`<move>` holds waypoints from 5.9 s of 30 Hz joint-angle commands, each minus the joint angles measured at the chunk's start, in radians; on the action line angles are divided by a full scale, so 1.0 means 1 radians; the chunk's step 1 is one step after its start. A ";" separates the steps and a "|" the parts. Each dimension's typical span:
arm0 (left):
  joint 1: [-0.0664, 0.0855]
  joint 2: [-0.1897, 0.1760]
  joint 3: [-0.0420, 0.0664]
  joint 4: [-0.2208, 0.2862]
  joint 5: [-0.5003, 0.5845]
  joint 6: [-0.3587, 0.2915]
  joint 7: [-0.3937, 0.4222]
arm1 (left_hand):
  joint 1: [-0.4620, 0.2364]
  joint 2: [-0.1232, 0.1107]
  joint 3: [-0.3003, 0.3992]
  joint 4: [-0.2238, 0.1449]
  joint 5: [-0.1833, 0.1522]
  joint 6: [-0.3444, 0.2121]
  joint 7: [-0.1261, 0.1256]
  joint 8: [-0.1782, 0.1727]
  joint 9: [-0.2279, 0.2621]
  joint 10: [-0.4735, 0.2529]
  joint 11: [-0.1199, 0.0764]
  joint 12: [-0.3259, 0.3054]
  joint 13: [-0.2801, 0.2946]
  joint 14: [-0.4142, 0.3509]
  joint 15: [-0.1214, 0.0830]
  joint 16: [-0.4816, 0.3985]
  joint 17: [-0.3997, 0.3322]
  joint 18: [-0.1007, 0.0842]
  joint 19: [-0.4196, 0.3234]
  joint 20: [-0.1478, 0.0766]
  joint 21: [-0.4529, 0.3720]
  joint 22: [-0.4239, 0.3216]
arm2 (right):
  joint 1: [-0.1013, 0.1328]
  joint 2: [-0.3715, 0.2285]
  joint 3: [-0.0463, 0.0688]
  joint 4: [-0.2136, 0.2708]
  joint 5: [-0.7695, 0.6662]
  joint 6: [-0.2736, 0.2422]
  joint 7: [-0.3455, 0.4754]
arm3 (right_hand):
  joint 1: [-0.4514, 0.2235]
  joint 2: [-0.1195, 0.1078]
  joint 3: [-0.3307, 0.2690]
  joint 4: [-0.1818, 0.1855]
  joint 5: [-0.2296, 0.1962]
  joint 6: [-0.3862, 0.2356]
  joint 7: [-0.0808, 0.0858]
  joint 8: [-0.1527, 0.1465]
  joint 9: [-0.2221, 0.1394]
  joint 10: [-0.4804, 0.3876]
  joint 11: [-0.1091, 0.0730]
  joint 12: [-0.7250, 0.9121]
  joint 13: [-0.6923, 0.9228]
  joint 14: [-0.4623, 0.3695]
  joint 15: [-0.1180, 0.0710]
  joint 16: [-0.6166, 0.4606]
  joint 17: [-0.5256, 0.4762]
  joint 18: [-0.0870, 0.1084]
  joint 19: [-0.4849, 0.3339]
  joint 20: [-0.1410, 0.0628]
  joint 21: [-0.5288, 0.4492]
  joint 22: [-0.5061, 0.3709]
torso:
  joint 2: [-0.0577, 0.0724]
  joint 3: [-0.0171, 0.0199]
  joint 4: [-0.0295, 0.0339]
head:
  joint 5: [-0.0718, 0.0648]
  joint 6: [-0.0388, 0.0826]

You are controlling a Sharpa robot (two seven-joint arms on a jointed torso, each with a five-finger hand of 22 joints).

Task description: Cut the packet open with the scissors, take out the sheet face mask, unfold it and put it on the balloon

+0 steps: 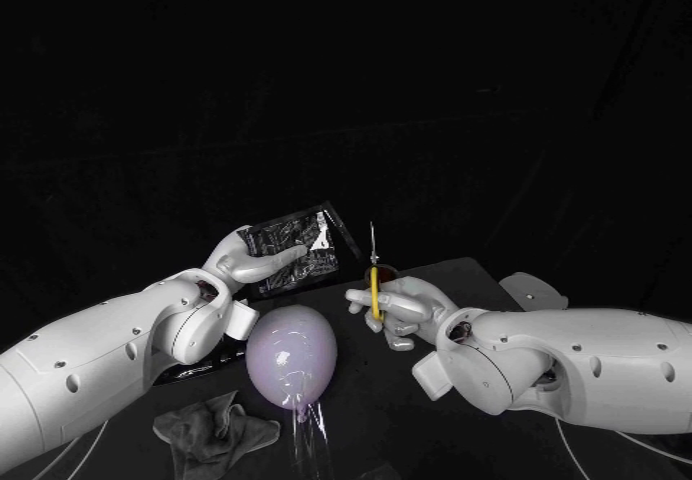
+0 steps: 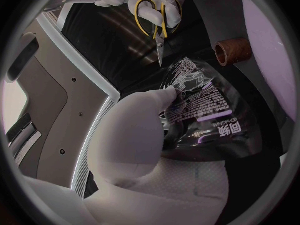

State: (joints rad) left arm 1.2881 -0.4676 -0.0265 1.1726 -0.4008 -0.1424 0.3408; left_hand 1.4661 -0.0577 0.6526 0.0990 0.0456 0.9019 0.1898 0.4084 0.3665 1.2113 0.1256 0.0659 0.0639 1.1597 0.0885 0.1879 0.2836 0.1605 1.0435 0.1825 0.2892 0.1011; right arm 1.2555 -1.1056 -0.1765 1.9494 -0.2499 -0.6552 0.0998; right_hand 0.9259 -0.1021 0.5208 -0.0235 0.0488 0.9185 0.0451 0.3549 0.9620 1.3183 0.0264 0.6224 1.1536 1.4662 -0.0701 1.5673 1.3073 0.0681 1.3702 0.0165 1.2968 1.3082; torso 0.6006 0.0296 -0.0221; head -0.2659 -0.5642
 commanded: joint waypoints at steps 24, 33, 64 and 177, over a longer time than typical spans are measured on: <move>0.002 0.002 0.001 0.003 -0.004 0.019 0.002 | 0.001 0.006 -0.002 -0.007 0.003 0.004 -0.001 0.005 0.050 -0.001 0.003 -0.004 -0.001 -0.002 -0.005 -0.007 0.001 0.021 -0.002 -0.001 0.004 -0.001 | 0.011 0.038 0.001 0.001 -0.129 0.076 -0.039 | 0.032 -0.090 -0.319 0.101 -0.002 -0.078 0.125 -0.294 -0.280 -0.030 0.058 -0.515 -0.629 0.017 0.081 -0.193 -0.048 0.052 -0.135 0.093 -0.215 -0.075 | 0.000 0.0000 0.0001 | 0.005 -0.002; 0.002 0.002 0.001 0.004 -0.004 0.019 0.001 | 0.001 0.006 -0.002 -0.007 0.003 0.004 -0.001 0.005 0.050 -0.001 0.003 -0.004 -0.001 -0.002 -0.005 -0.007 0.001 0.021 -0.002 -0.001 0.004 -0.001 | 0.013 0.054 0.001 -0.010 -0.132 0.107 -0.059 | 0.172 -0.021 -0.634 0.230 -0.001 -0.212 0.171 -0.287 -0.363 -0.113 0.103 -0.561 -0.802 -0.002 0.119 -0.220 -0.098 0.061 -0.158 0.135 -0.247 -0.101 | 0.000 -0.0008 -0.0003 | 0.007 -0.002; 0.002 0.002 0.001 0.014 -0.035 0.029 0.006 | -0.001 0.005 -0.001 -0.010 0.003 0.005 0.000 0.003 0.051 -0.001 0.003 -0.004 -0.001 -0.002 -0.005 -0.008 0.002 0.020 -0.003 -0.001 0.005 -0.001 | 0.036 0.098 0.001 -0.074 -0.127 0.156 -0.110 | 0.227 -0.017 -0.701 0.318 0.000 -0.202 0.163 -0.289 -0.398 -0.107 0.099 -0.561 -0.884 -0.022 0.114 -0.249 -0.150 0.063 -0.167 0.132 -0.256 -0.112 | 0.000 -0.0002 0.0000 | 0.010 0.002; -0.003 -0.175 -0.001 0.151 0.197 0.143 0.111 | -0.010 0.010 0.000 -0.011 0.003 0.005 0.000 -0.001 0.053 -0.005 0.004 -0.005 -0.001 -0.003 -0.003 -0.013 0.002 0.019 -0.008 0.001 0.005 -0.003 | 0.112 -0.001 -0.023 -0.119 0.043 0.073 0.142 | 0.476 0.290 -0.945 0.263 0.001 0.155 -0.047 0.112 0.061 0.178 -0.096 0.397 -0.073 0.078 -0.050 -0.067 0.127 -0.005 0.037 -0.021 0.039 0.105 | -0.002 -0.0028 0.0037 | 0.076 -0.020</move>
State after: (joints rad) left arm 1.2864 -0.6341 -0.0277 1.3106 -0.2804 -0.0443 0.4095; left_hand 1.4543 -0.0587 0.6521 0.0934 0.0458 0.9000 0.1879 0.4019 0.3674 1.2113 0.1255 0.0659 0.0639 1.1593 0.0917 0.1807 0.2846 0.1604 1.0435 0.1825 0.2925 0.0998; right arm 1.3718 -1.1067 -0.1999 1.8283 -0.2489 -0.6045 0.1605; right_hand 1.2857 0.0755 -0.4236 0.2451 0.0519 1.0797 -0.0009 0.4698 1.0224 1.3858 0.0031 0.4491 1.0787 1.4636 -0.1151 1.5008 1.3082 0.0752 1.4056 -0.0067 1.3339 1.3080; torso 0.5992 0.0276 -0.0203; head -0.2017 -0.5756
